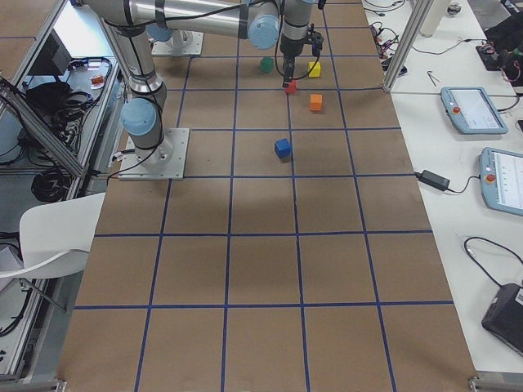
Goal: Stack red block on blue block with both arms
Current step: 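Set the red cube down near the orange cube while the right arm approaches, then lower the right gripper over the red cube while the left arm withdraws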
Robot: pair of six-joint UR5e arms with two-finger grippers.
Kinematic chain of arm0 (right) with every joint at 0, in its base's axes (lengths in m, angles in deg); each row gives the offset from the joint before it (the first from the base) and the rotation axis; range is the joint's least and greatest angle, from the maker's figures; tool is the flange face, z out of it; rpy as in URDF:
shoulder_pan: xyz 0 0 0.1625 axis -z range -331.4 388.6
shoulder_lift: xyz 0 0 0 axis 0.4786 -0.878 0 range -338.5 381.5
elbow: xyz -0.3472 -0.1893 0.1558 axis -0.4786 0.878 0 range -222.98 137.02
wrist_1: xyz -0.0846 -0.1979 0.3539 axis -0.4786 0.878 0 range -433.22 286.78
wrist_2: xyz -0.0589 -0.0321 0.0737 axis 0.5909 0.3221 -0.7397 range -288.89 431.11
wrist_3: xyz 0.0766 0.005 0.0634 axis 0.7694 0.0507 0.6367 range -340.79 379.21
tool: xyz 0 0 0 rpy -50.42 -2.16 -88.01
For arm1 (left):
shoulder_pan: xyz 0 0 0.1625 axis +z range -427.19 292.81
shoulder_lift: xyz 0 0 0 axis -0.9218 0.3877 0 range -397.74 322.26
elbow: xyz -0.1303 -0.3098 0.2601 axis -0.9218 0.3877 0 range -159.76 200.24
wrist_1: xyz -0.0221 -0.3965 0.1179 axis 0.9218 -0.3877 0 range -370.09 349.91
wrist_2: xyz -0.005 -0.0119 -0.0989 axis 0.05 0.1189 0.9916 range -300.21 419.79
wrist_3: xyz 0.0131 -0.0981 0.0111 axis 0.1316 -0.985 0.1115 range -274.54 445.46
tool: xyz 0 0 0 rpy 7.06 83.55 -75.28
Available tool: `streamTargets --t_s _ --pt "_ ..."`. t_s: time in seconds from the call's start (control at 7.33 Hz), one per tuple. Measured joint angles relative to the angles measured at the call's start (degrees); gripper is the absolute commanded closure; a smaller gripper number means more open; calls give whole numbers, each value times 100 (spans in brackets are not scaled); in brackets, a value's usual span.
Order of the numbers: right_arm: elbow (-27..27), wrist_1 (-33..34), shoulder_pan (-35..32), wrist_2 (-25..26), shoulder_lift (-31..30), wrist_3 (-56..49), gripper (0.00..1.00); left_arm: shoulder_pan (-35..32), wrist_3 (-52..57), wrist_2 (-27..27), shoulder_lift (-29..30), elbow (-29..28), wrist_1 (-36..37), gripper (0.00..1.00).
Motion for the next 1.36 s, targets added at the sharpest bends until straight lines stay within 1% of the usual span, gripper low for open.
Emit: streamTargets --t_s 0.14,0.27,0.55,0.68,0.95,1.36 --pt "4 230 -79 1 110 18 0 309 595 -7 -436 19 -435 0" --pt "6 407 -195 -2 201 75 0 537 1009 -7 -866 81 -702 0" --pt "10 785 -496 -127 427 327 0 673 1239 3 -1542 340 -800 0" --pt "6 917 -598 -173 551 469 0 675 1202 -22 -1709 466 -694 0" --pt "40 1155 -832 -188 812 665 0 654 654 -196 -1754 534 -539 0" --pt "273 1436 -1268 -193 1351 1046 0 624 17 -378 -1907 624 -766 0"
